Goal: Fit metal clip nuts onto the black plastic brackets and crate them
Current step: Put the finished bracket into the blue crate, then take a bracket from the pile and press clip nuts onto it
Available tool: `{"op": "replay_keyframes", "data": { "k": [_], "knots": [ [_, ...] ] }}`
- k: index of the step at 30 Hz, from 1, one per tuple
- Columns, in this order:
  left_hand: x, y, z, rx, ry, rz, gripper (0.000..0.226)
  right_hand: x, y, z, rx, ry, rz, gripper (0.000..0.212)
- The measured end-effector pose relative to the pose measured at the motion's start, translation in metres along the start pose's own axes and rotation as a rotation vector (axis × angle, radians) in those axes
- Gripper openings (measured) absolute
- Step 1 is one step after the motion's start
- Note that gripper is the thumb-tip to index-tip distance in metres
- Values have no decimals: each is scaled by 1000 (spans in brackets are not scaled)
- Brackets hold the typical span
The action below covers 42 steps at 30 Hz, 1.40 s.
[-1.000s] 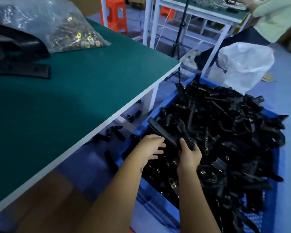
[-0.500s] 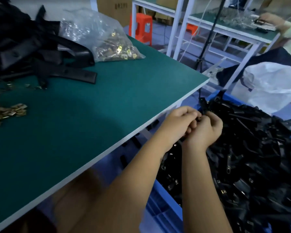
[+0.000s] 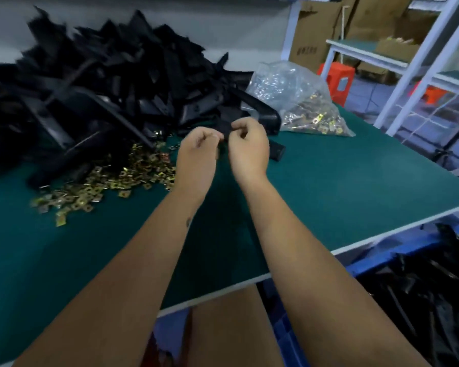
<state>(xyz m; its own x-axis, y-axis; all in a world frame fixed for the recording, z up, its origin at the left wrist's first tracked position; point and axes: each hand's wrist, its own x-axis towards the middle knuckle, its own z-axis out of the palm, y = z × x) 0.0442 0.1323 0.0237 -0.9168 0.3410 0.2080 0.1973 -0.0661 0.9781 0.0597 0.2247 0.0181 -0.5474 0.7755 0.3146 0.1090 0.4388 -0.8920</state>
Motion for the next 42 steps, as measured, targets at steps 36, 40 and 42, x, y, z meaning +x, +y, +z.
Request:
{"op": "replay_keyframes", "data": {
  "k": [36,40,42],
  "knots": [
    [21,-13,-91,-789,94,-196,10,-8,-20,41,744,-454,99,12],
    [20,-10,-99,-1191,140,-172,37,0,-9,38,301,-131,166,15],
    [19,-11,-100,-1187,161,-171,43,5,-1,37,-19,-70,78,28]
  ]
}}
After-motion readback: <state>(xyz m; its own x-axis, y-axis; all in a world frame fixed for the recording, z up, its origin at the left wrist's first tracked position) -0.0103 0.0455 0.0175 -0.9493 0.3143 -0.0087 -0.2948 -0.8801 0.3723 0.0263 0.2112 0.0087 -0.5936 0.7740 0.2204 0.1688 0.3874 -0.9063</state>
